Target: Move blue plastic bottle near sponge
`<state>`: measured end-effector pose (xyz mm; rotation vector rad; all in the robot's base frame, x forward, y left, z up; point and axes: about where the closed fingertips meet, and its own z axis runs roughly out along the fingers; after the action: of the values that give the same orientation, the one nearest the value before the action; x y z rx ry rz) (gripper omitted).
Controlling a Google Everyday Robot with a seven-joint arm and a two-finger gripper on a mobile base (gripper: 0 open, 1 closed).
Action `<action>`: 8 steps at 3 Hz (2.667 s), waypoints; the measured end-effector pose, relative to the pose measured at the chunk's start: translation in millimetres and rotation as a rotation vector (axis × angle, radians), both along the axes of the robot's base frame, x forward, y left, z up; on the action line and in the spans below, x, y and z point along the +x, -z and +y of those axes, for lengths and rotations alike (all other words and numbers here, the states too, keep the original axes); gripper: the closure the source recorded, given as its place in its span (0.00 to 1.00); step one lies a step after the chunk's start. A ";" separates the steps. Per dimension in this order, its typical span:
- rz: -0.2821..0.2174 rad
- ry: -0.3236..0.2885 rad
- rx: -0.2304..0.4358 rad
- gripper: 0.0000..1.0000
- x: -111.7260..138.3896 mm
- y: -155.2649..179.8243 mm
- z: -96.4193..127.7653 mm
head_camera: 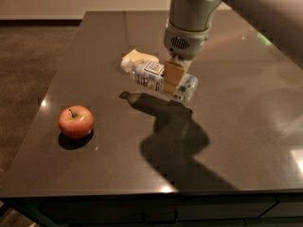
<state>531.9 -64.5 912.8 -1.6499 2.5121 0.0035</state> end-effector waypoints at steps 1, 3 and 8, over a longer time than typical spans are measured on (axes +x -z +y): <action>-0.004 -0.085 0.025 1.00 33.8 2.8 1.3; -0.008 -0.235 0.038 1.00 60.4 18.5 -0.3; -0.017 -0.332 -0.047 0.00 76.6 46.0 3.8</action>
Offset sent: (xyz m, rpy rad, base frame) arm 0.0652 -0.0149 -0.0208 0.0303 0.0448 0.2589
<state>608.5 -60.7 866.8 -2.0544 2.2121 -0.0349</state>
